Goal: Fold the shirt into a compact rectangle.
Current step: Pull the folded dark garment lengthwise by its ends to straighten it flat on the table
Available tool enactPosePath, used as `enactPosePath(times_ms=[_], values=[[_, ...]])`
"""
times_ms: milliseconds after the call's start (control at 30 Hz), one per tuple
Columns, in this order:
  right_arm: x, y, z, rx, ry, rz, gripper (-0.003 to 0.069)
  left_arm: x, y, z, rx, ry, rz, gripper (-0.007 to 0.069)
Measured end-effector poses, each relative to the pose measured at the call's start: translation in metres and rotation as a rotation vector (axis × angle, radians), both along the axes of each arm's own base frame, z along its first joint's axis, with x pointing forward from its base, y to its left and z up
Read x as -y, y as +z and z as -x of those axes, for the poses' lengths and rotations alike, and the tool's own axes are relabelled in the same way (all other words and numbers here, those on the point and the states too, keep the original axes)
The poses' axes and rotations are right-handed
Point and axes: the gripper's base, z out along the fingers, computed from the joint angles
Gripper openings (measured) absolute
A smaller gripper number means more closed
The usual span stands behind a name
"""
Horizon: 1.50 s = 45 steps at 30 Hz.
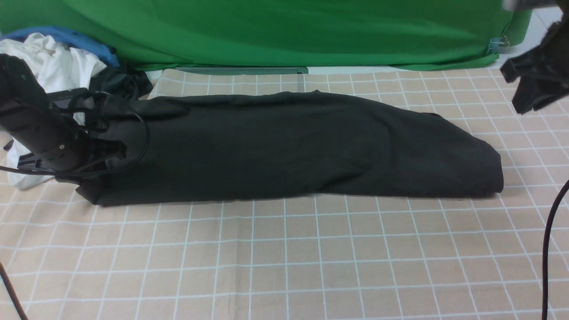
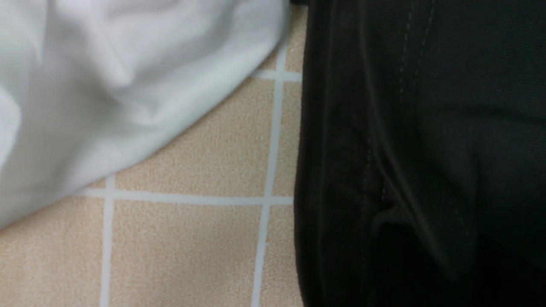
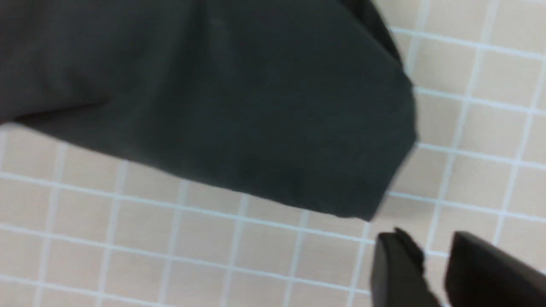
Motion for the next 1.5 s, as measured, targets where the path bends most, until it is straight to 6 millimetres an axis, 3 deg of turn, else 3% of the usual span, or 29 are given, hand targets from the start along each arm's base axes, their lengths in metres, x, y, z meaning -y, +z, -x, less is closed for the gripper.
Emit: enactPosePath(times_ms=[67,200,467,600,700,767,867,1033,1167,1367,1500], values=[[0.011,-0.017,-0.008,-0.047,-0.048,-0.006,0.0412,0.0,0.001,0.0,0.002,-0.004,-0.002,0.0055],[0.014,-0.052,-0.022,-0.14,-0.076,-0.021,0.0521,0.0,0.013,0.003,0.027,-0.016,-0.018,0.0055],[0.009,-0.121,-0.042,-0.284,-0.091,-0.073,0.0551,0.0,0.035,0.006,0.085,-0.018,-0.026,0.0055],[0.004,-0.136,-0.047,-0.295,-0.104,-0.143,0.0538,0.001,0.036,0.006,0.087,-0.011,-0.01,0.0055],[-0.004,-0.141,-0.05,-0.28,-0.055,-0.181,0.0425,0.004,0.037,0.006,0.092,-0.004,0.018,0.0055],[-0.007,-0.141,-0.049,-0.279,-0.002,-0.173,0.0221,0.005,0.041,0.007,0.101,0.0,0.026,0.0055],[-0.006,-0.138,-0.046,-0.308,0.026,-0.148,0.0071,0.006,0.056,0.011,0.131,0.0,0.029,0.0055],[-0.001,-0.109,-0.022,-0.306,0.013,-0.082,0.0048,0.009,0.087,0.036,0.108,-0.013,0.025,0.0055],[0.001,-0.087,0.018,-0.32,0.018,-0.053,0.0047,0.008,0.087,0.065,0.027,0.024,-0.015,0.0055],[0.006,-0.095,0.08,-0.417,0.032,0.023,0.0064,0.014,0.068,0.125,-0.098,0.054,-0.031,0.0055],[0.008,-0.108,0.096,-0.439,0.035,0.04,0.0132,0.016,0.059,0.148,-0.134,0.052,-0.036,0.0055]])
